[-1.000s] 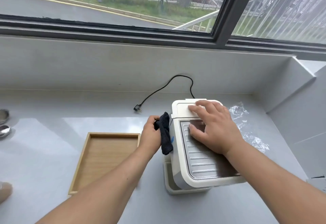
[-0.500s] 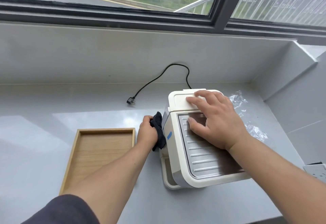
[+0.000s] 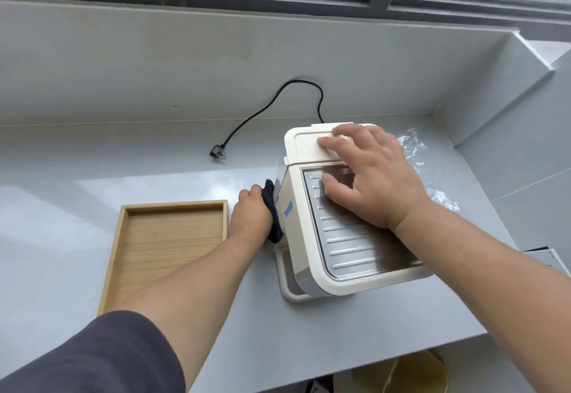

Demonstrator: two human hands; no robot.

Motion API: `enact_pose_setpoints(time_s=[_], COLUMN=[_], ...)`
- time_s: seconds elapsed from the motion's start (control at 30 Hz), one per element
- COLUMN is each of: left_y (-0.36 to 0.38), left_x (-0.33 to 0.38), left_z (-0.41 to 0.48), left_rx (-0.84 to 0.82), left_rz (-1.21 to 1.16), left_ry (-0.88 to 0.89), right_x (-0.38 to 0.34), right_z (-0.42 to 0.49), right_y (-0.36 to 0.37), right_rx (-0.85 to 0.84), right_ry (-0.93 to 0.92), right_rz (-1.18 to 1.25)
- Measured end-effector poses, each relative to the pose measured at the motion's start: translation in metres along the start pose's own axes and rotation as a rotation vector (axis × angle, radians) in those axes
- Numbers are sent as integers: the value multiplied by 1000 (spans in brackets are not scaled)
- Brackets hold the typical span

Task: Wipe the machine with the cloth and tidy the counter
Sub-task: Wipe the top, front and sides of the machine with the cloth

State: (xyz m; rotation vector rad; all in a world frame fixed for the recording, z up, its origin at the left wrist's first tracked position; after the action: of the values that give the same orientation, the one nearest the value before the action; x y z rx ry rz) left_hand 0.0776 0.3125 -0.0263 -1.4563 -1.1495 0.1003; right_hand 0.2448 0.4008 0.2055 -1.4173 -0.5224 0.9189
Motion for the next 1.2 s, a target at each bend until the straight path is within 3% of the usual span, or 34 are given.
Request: enact_pose_setpoints(time_s=[0.73,1.2], left_y=[19,35], left_x=[-1,0], left_z=[-126,-175], left_rx=[-116,-78], left_rz=[16,123], left_ry=[-85,-220], right_x=[0,4], right_z=[-5,-9], right_y=[-5,-10], right_rx=[13,49], right_ry=[-26,-61], right_rz=[49,156])
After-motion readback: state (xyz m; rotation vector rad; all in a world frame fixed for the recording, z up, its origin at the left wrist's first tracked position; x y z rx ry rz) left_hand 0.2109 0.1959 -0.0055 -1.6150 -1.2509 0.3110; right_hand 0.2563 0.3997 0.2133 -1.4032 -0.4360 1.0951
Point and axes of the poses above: each hand's wrist, its own z-axis towards the middle knuckle, its own y-axis out of the palm, x = y × z, the point moved 8 cm from there along z, towards the middle knuckle, and after that the axes turned 4 degrees about z, right-handed, at the moved point
